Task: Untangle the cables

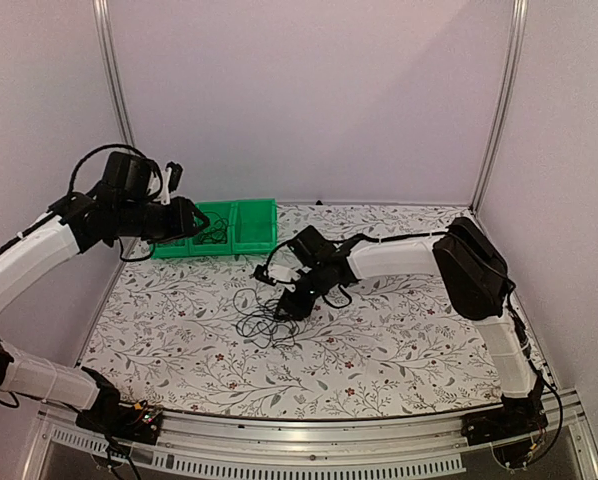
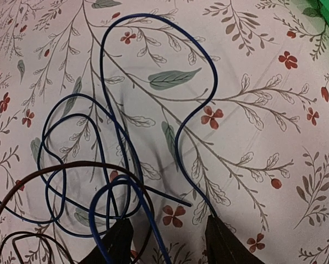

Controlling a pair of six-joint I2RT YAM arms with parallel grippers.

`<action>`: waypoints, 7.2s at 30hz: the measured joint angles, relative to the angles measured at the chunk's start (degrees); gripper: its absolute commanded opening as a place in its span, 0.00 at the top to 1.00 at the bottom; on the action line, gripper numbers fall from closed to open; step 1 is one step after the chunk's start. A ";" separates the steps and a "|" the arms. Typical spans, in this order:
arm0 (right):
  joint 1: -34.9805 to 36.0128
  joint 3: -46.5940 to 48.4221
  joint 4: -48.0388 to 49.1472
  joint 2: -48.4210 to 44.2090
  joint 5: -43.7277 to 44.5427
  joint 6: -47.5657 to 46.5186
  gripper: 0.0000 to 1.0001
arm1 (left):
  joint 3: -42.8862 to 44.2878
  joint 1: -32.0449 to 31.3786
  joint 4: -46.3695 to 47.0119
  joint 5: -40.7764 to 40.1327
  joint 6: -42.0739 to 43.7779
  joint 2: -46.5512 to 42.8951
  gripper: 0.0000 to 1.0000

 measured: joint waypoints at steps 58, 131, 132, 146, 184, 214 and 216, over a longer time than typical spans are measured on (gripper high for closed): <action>2.32 18.36 -16.37 -16.65 -8.96 -8.39 1.00 | -22.71 -9.11 48.04 22.45 -4.79 39.50 1.00; -0.26 11.78 -16.44 -22.29 -11.54 -10.91 0.98 | -7.80 -10.14 14.32 16.09 46.53 0.15 0.71; -0.26 11.78 -16.44 -22.29 -11.54 -10.69 0.98 | -7.82 -10.19 14.34 16.11 46.73 0.22 0.73; -0.26 11.74 -15.98 -22.32 -10.34 -8.92 0.58 | -8.02 -10.43 16.00 15.63 48.85 2.80 1.00; -5.22 -13.57 -13.20 -30.53 -0.31 -11.65 0.50 | 17.64 10.67 16.41 -23.34 29.81 42.03 1.00; -2.32 -11.19 -15.17 -24.59 -5.97 -17.70 0.58 | -3.82 10.25 17.66 -16.55 19.58 11.82 0.56; -1.73 -10.84 -15.21 -22.95 -6.67 -17.68 0.58 | -12.11 7.13 17.77 -11.15 17.44 4.94 0.53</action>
